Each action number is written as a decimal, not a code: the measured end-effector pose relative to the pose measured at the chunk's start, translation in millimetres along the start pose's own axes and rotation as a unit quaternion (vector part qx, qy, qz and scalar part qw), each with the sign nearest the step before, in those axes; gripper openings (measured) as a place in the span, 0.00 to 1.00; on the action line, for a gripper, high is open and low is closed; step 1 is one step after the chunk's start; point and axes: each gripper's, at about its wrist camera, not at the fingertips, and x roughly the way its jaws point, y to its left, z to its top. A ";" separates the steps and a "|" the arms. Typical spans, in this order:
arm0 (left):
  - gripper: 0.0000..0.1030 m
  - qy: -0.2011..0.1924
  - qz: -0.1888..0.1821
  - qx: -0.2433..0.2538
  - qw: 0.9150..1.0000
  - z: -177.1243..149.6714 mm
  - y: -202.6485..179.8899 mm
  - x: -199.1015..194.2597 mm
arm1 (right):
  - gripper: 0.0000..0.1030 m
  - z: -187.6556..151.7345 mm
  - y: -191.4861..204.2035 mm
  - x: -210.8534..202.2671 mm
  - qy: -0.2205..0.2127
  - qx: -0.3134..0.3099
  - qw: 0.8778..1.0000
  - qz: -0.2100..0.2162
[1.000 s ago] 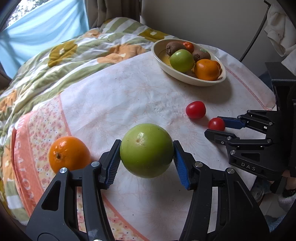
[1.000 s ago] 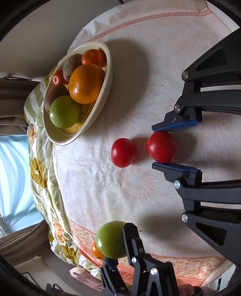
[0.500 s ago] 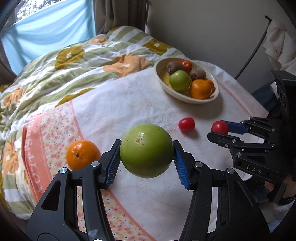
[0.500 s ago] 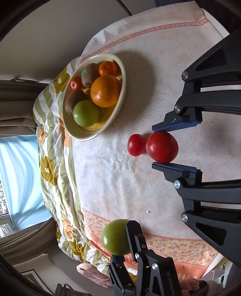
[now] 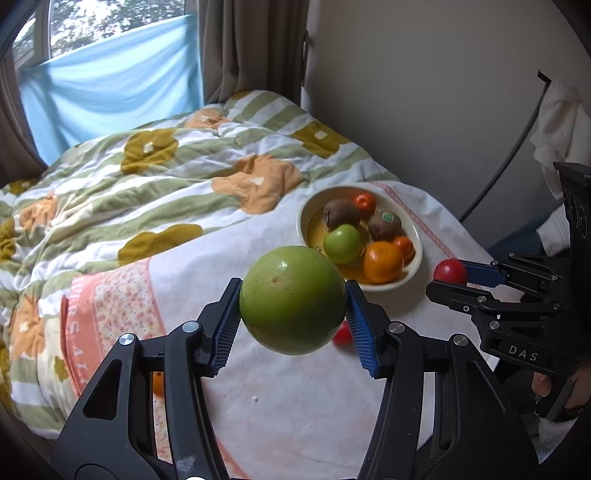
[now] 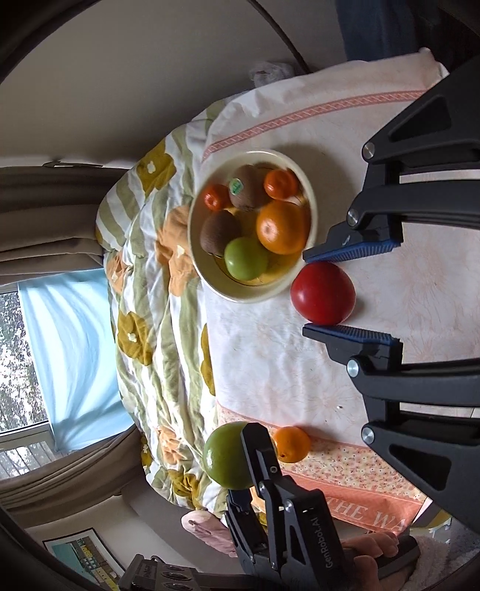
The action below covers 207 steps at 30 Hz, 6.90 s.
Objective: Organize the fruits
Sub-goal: 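Carry the green apple into the bowl and open the left tool, then lower the red tomato into the bowl and open the right tool, then withdraw both tools from the bowl, then grasp the tangerine with the left tool while the right tool grasps the last red tomato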
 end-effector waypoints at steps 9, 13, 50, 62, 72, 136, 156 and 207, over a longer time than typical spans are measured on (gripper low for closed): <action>0.56 0.001 0.015 -0.034 0.999 38.7 -41.8 43.1 | 0.29 37.1 -60.0 10.8 0.002 -0.041 0.999 0.026; 0.56 0.009 0.020 -0.036 0.999 53.3 -60.5 72.6 | 0.29 51.7 -89.7 22.4 0.006 -0.051 0.998 0.034; 1.00 0.043 0.079 -0.013 0.996 65.2 -99.4 161.4 | 0.29 86.2 -170.7 90.5 0.043 -0.074 0.993 0.080; 1.00 0.034 0.099 -0.055 0.993 45.8 -73.3 125.3 | 0.29 95.5 -144.1 106.2 0.047 -0.087 0.989 0.110; 1.00 0.034 0.112 -0.086 0.989 29.0 -57.8 119.0 | 0.29 92.4 -130.3 131.5 0.061 -0.103 0.985 0.123; 1.00 -0.002 0.085 -0.069 0.994 -62.8 89.3 -60.5 | 0.96 6.6 22.6 1.5 0.010 0.055 0.998 -0.019; 0.86 0.097 0.042 -0.027 0.994 -99.1 137.0 63.6 | 0.96 -39.1 39.7 101.7 0.085 0.116 0.988 -0.053; 0.65 0.091 0.040 -0.032 0.995 -103.7 133.3 32.2 | 0.33 -30.9 46.9 113.4 0.059 0.082 0.992 -0.075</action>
